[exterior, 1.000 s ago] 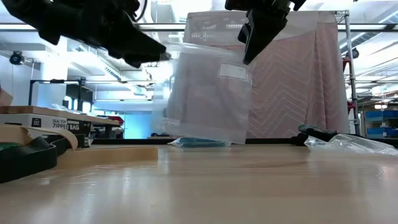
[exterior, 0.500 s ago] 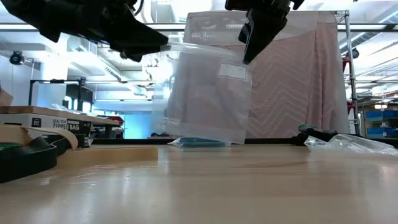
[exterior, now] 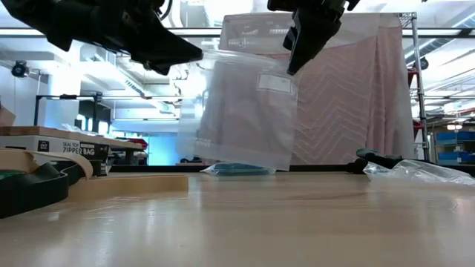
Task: Sort rubber bands
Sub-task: Open the transparent zip bag
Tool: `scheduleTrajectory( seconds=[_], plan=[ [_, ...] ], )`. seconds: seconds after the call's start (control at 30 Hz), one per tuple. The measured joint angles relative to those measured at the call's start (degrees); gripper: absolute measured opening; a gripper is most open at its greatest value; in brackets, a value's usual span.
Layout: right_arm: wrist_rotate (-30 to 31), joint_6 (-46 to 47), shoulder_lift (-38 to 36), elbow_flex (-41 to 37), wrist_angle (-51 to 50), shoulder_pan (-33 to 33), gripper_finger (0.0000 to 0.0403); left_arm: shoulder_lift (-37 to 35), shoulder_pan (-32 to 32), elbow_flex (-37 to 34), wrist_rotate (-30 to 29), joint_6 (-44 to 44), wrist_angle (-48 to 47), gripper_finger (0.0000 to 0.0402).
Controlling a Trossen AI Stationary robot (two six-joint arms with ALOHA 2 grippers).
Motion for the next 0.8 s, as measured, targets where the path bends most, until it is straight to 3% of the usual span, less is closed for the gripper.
scheduleTrajectory(
  seconds=[0.13,0.33,0.63,0.8],
  plan=[
    [0.0,0.0,0.0,0.0,0.0,0.0,0.0018,0.0,0.0,0.0,0.0,0.0,0.2,0.0006],
    [0.5,-0.9,0.0,-0.2,0.1,0.0,0.0023,-0.1,0.0,0.0,0.0,-0.4,0.6,0.0001],
    [0.6,-5.0,-2.3,-1.3,3.1,0.0,0.0102,-4.6,0.0,-0.2,0.0,-2.7,-4.6,0.0000],
    [0.8,-4.7,-8.1,-9.1,12.7,0.0,0.0128,-8.7,-0.2,-1.3,0.0,-3.3,-7.7,0.0000]
  ],
)
